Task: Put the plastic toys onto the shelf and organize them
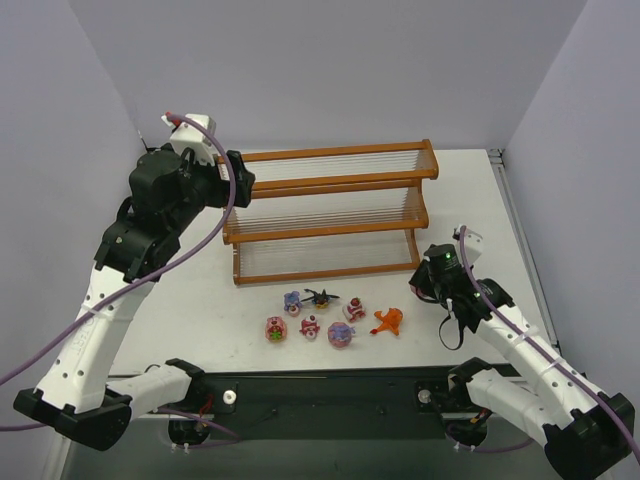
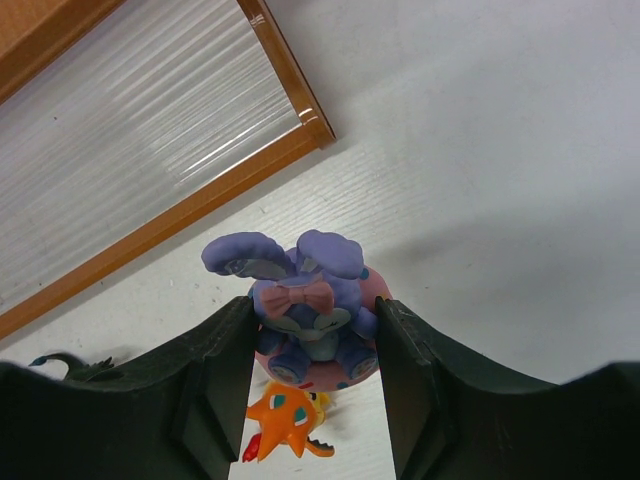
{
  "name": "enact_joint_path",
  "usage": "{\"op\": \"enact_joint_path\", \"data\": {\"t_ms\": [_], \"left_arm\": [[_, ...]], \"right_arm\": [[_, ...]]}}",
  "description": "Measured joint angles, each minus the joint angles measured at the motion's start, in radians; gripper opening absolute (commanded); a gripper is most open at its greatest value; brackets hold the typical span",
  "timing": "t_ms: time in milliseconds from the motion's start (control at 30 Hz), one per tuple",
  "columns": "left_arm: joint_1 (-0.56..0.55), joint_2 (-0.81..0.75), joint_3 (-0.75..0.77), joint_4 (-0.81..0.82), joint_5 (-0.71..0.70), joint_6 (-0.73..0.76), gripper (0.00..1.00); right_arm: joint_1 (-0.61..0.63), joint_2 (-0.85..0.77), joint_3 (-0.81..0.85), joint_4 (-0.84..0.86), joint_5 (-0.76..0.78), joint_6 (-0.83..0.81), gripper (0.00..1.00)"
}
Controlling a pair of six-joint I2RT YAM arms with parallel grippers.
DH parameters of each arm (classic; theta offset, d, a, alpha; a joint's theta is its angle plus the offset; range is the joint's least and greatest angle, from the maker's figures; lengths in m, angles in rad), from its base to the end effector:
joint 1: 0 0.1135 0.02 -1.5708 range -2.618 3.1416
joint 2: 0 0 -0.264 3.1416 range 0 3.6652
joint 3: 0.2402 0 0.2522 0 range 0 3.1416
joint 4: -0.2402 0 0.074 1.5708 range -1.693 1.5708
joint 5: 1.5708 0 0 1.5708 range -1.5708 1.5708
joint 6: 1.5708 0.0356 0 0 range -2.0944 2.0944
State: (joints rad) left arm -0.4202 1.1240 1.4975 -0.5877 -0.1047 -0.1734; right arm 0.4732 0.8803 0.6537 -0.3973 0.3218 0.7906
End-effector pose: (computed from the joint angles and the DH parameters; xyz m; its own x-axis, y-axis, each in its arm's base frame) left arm 0.2015 -0.0860 0.4736 -0.2451 -0.0784 -0.9663 0.2743 0.9504 -0.1467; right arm 0.1756 0.0772 0.2575 -0.5107 0.4961 -0.7022 0.2262 0.8655 0.4469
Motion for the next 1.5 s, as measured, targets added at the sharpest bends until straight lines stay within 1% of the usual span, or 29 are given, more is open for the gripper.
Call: {"op": "enact_joint_path", "data": {"t_ms": [300,533,867,1100,1300,1500], "left_arm": [[0.0,-0.038,-0.044,-0.008,0.0,-0.025,0.97],[0.0,-0.082,-0.093,-0.028,0.0,-0.062,0.97],[0.0,-0.098,-0.1,-0.05,0.0,-0.098,0.97],[0.0,-0.099,-0.1,-0.06,0.0,-0.104,0.97],[0.0,-0.099,-0.1,-0.062,0.0,-0.104,0.97],[0.0,-0.099,-0.1,-0.076,0.002,-0.104,0.97]], "right_arm": [[0.001,0.001,0.0,-0.014,-0.001,-0.016,0.0],[0.006,0.016,0.021,-0.015,-0.016,-0.065,0.0],[0.014,0.007,0.153,-0.012,-0.04,-0.147,0.0],[0.014,0.01,0.288,-0.018,-0.069,-0.224,0.0],[0.014,0.078,0.428,-0.01,-0.096,-0.298,0.0],[0.014,0.158,0.465,-0.012,-0.104,-0.344,0.0]]}}
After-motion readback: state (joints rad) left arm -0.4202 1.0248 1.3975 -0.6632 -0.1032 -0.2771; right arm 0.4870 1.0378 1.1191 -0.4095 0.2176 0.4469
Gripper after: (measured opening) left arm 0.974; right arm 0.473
